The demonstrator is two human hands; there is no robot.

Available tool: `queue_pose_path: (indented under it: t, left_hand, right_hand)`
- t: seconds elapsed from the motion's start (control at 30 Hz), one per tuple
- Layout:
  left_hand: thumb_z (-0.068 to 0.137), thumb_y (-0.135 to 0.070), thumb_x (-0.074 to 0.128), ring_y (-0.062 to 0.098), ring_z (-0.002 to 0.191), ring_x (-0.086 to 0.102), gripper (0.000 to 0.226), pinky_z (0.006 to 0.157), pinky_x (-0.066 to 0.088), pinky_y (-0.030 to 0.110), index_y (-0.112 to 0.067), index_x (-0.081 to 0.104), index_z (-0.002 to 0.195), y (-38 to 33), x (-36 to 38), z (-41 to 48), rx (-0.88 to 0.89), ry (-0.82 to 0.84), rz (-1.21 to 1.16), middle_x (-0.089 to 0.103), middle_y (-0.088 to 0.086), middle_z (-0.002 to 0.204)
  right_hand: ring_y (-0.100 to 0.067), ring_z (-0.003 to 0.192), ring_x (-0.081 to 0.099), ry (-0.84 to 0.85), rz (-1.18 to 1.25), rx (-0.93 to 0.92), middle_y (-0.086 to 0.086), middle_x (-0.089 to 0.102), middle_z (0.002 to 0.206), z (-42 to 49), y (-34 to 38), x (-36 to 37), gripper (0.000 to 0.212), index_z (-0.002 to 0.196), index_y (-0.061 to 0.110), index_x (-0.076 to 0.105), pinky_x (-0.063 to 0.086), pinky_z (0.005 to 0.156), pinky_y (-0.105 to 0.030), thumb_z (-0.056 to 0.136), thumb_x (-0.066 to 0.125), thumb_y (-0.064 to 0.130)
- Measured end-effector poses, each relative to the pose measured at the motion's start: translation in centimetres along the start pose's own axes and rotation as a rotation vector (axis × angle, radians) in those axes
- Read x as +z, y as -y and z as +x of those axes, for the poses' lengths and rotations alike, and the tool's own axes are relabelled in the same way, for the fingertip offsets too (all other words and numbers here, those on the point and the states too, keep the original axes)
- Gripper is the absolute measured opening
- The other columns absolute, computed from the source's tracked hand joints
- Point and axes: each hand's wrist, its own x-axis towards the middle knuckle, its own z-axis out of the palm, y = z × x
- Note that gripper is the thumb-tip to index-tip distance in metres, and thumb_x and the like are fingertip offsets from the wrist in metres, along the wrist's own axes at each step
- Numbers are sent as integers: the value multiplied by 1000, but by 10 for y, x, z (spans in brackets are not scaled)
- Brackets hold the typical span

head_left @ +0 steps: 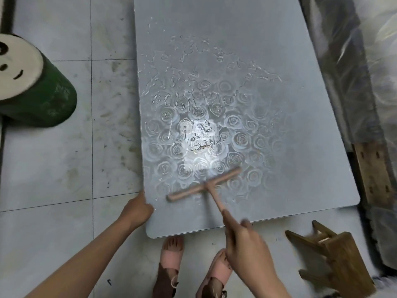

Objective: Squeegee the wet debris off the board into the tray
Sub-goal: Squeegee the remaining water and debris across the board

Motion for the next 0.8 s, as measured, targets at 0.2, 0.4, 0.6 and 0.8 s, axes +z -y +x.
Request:
queue_pose_path:
  t: [0.2,0.4,0.6,0.8]
  left_hand:
    - [69,-14,49,26,91,56,29,78,41,31,-5,63,93,1,-5,0,-88,33,-398,63,10,92]
    - [90,6,43,20,86,46,25,68,34,29,-9,40,70,25,-9,10,-218,5,-478,38,7,76]
    - [93,4,34,28,105,59,44,74,36,27,3,45,136,45,-15,10,-251,-20,-547,56,21,121]
    - [95,3,32,19,83,56,40,69,41,26,-4,51,130,49,-13,5,-229,-34,-585,55,2,92]
  right_hand:
    - [-37,89,56,-76,49,-80,-10,48,87,97,62,-27,57,146,43,28,38,68,-36,96,40,19]
    - [-23,70,55,-35,41,-67,7,36,74,-9,40,-4,53,142,54,26,31,53,-27,96,43,31]
    - [-29,70,49,5,11,-110,-3,39,88,13,95,34,77,146,51,-7,39,62,-34,94,39,18]
    - [-34,85,56,-109,101,-103,-8,50,90,68,131,2,53,144,40,31,37,66,-35,96,40,20]
